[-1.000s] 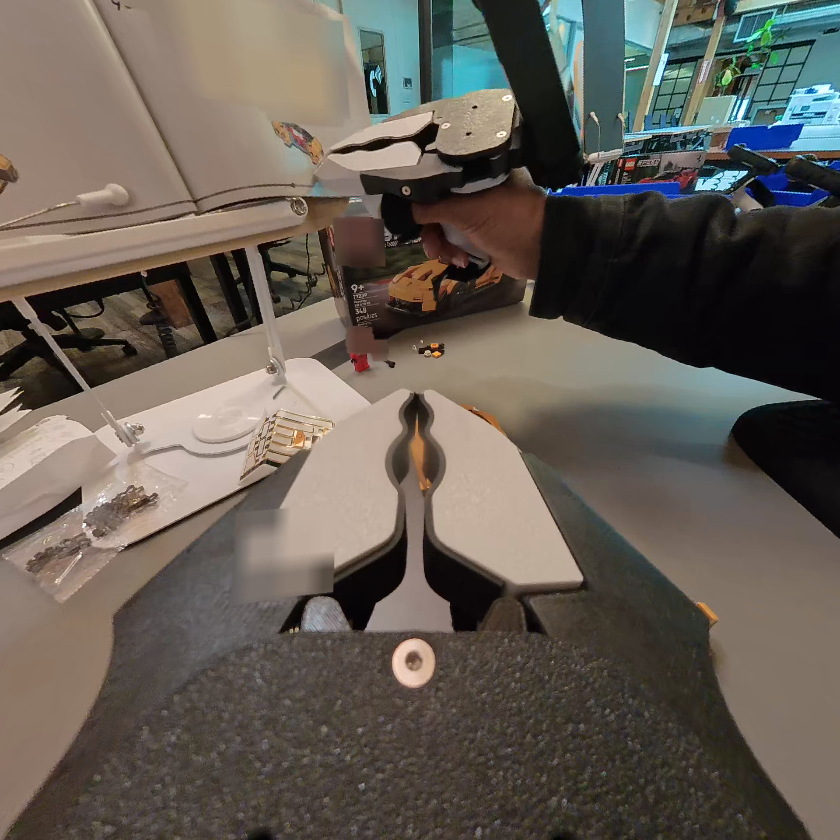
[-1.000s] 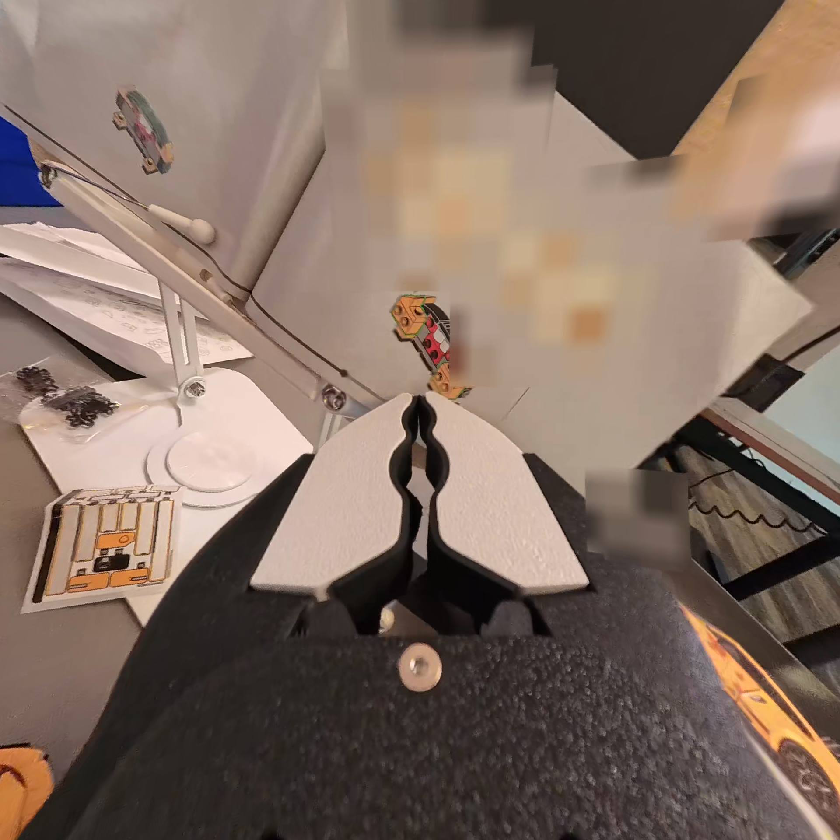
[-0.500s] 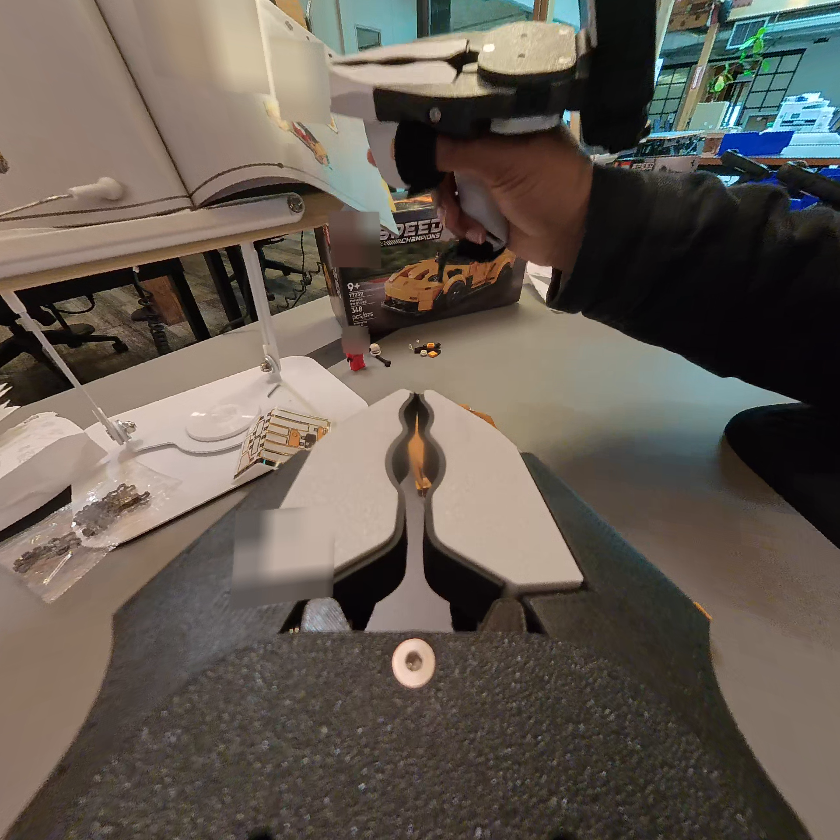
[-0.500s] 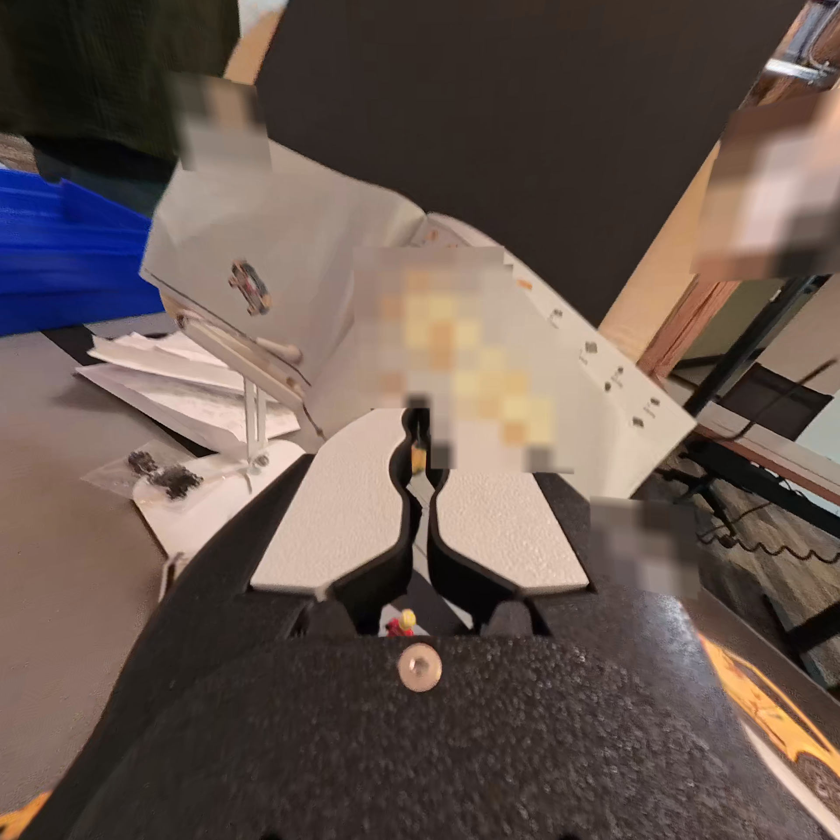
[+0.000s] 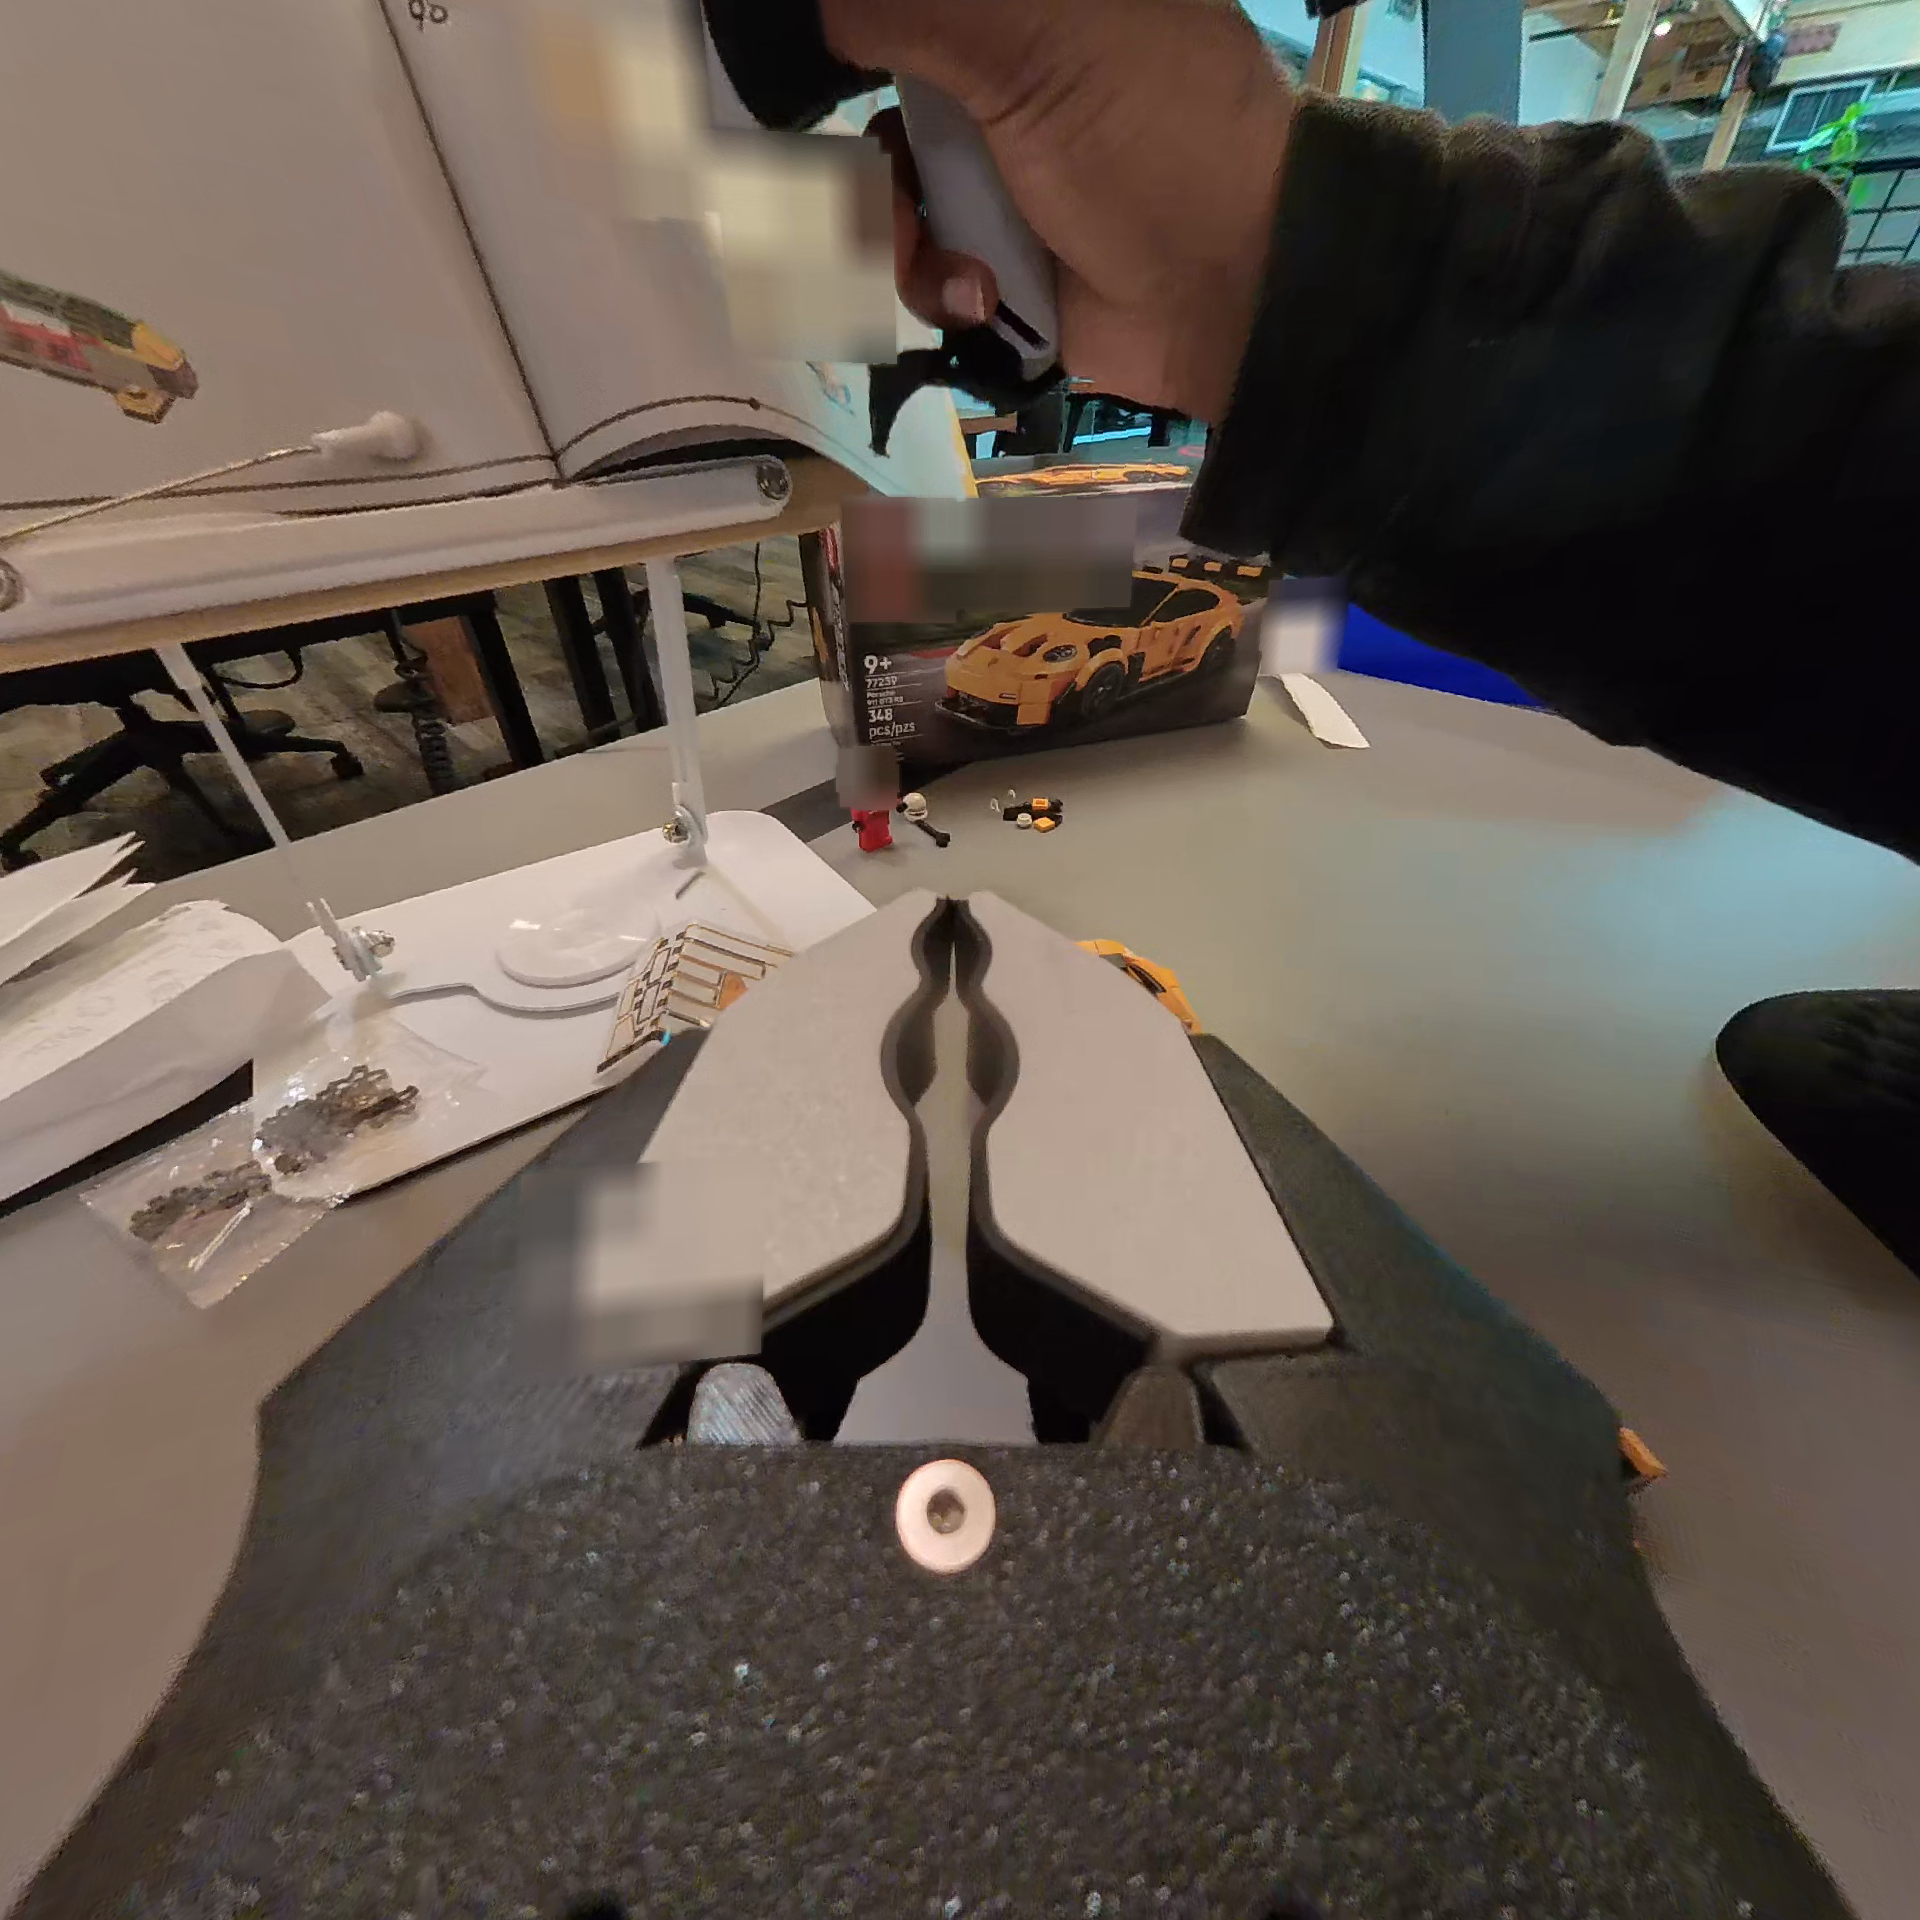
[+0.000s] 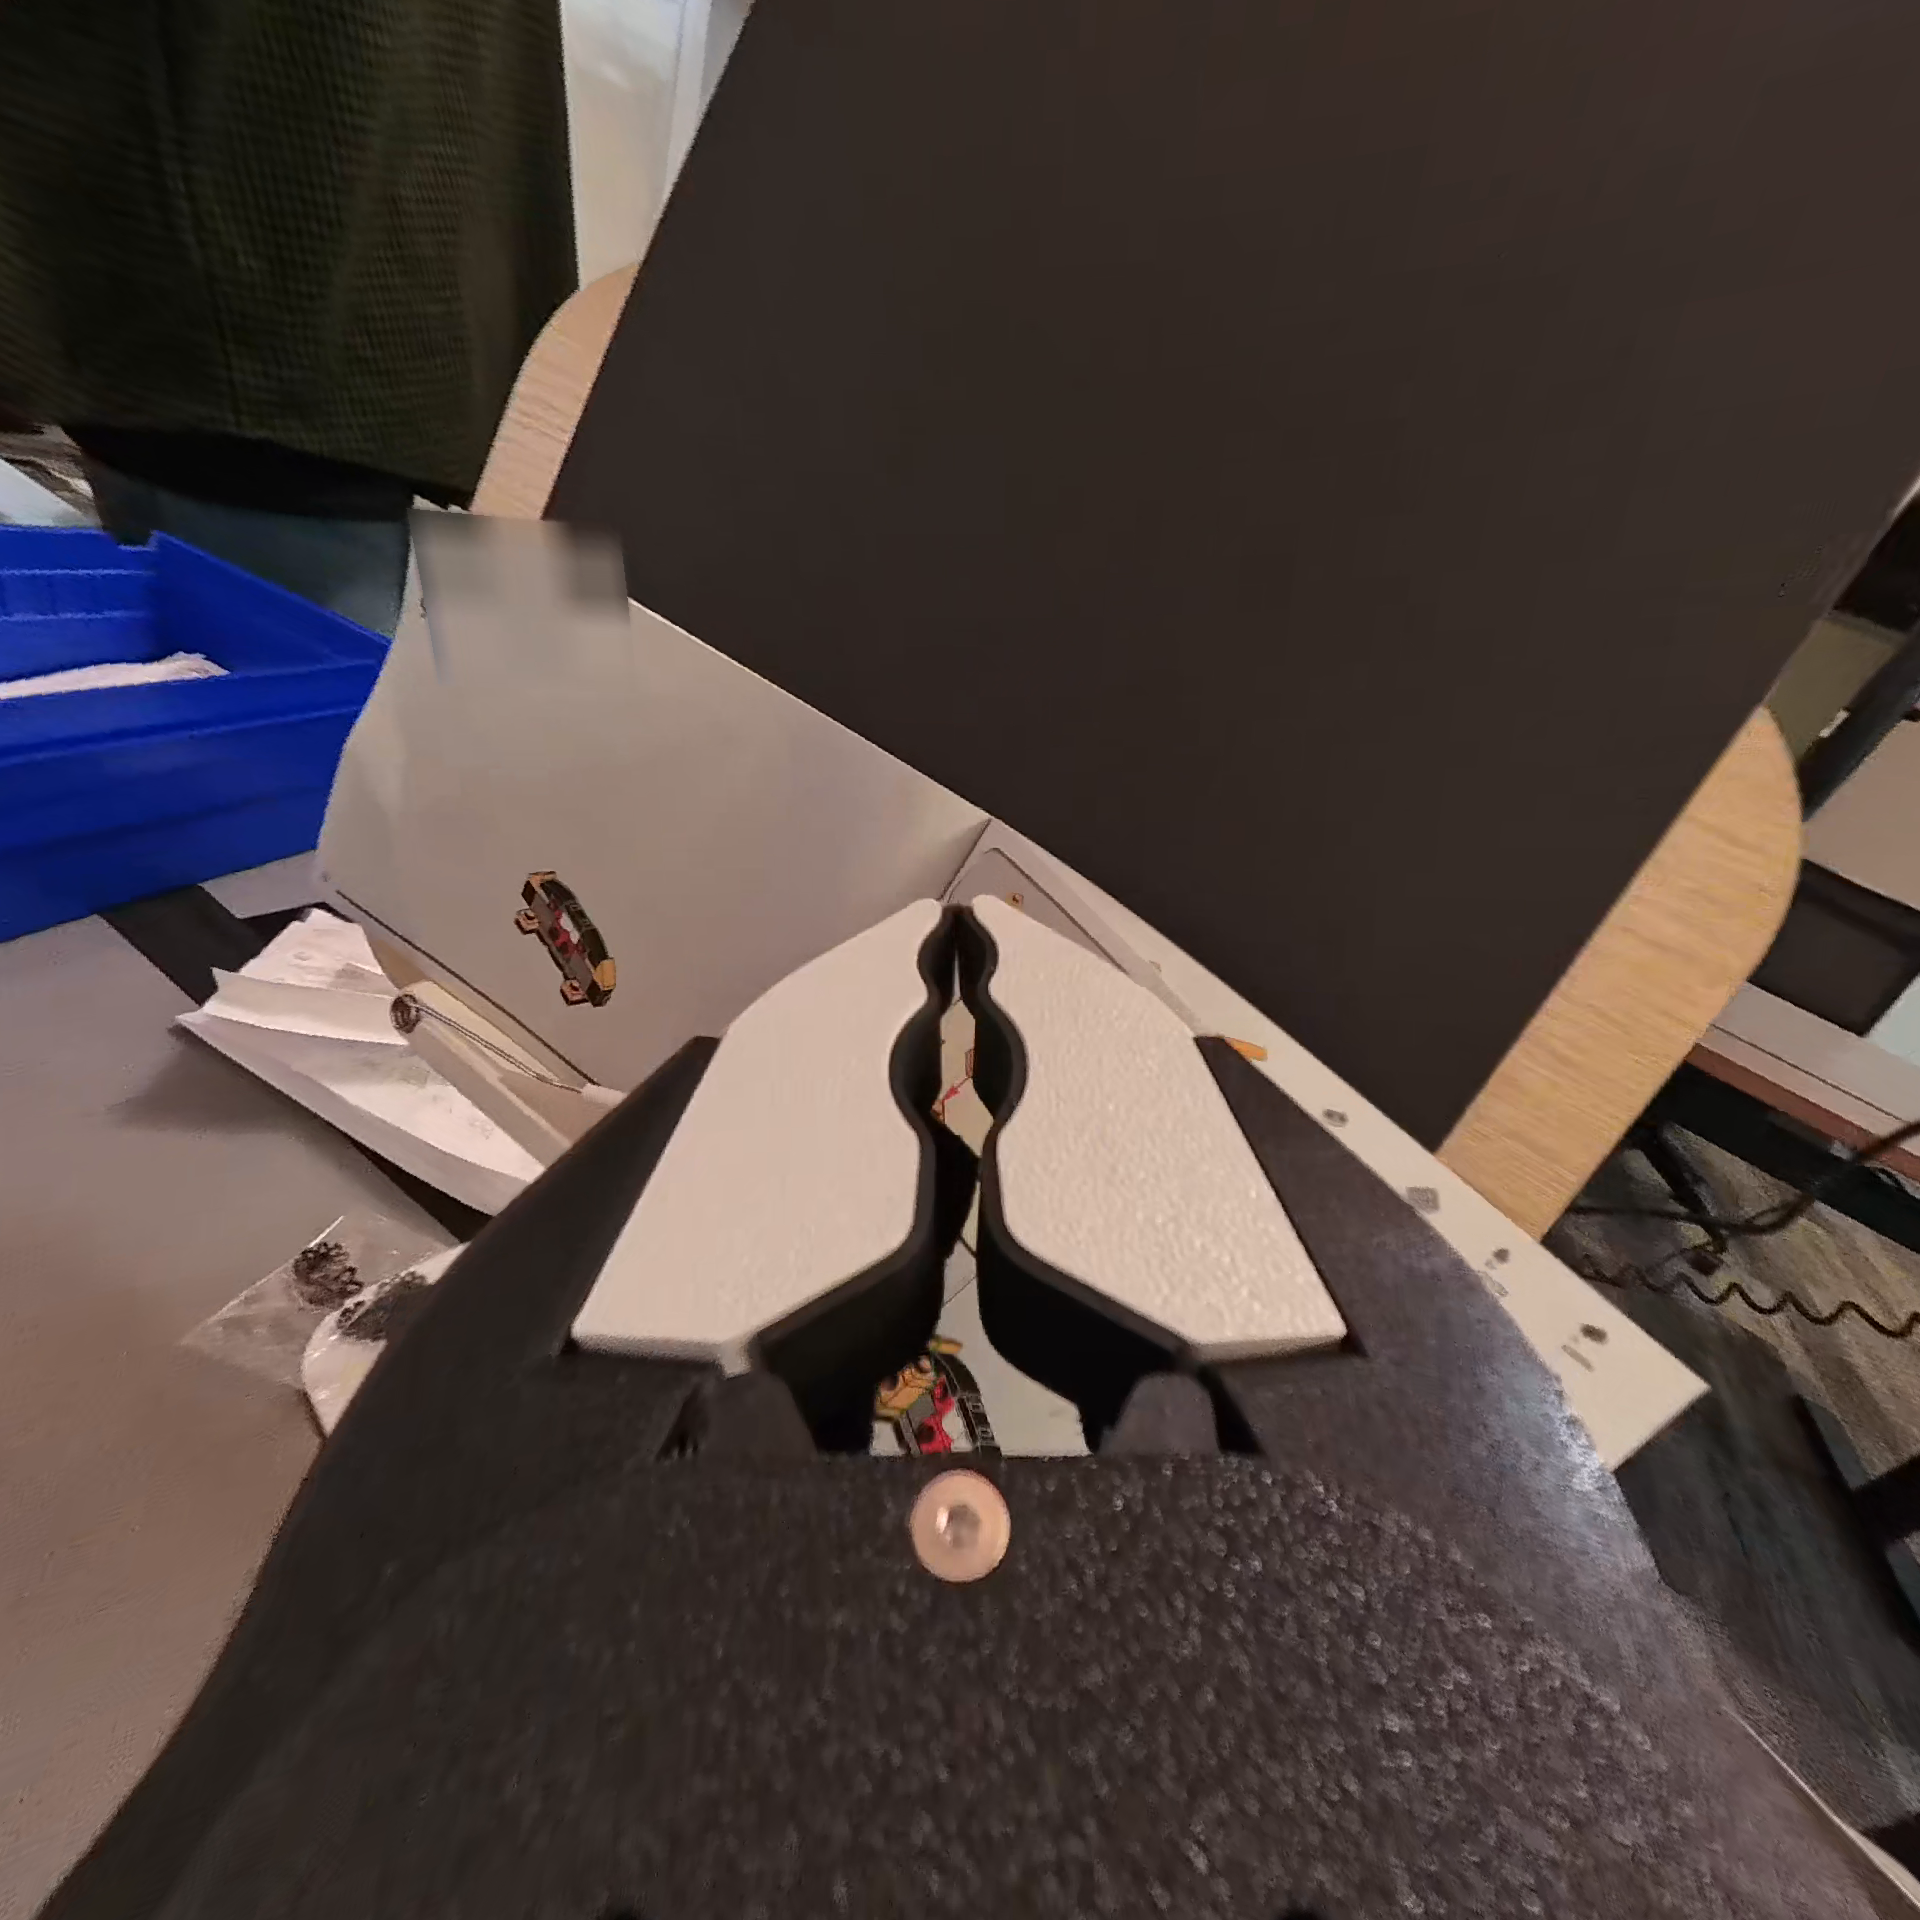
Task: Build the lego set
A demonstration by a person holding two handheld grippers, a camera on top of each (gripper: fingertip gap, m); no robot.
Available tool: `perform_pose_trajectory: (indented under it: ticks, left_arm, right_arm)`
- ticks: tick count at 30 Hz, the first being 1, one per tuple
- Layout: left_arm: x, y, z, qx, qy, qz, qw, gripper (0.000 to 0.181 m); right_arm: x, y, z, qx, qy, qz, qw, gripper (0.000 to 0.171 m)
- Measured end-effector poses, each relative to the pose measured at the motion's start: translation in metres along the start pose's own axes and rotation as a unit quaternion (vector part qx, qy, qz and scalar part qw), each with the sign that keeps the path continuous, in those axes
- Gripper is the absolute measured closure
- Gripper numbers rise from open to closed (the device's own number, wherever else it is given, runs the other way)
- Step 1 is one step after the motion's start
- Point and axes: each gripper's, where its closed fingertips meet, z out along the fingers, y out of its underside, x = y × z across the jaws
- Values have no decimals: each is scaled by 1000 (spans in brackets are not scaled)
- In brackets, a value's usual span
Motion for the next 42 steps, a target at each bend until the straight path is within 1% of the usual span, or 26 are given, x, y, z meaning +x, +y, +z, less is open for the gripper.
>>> perform_pose_trajectory:
  ticks: [17,25,42]
  left_arm:
    - [1,-1,0,1,4,-4,1000,181]
    - [3,-1,0,1,7,-5,1000,181]
    - [3,0,0,-1,10,-9,1000,181]
  right_arm:
    - [-1,4,-1,-20,25,-17,999,171]
    - [11,14,-10,-28,40,-11,999,171]
    - [15,11,-11,-28,46,-14,998,171]
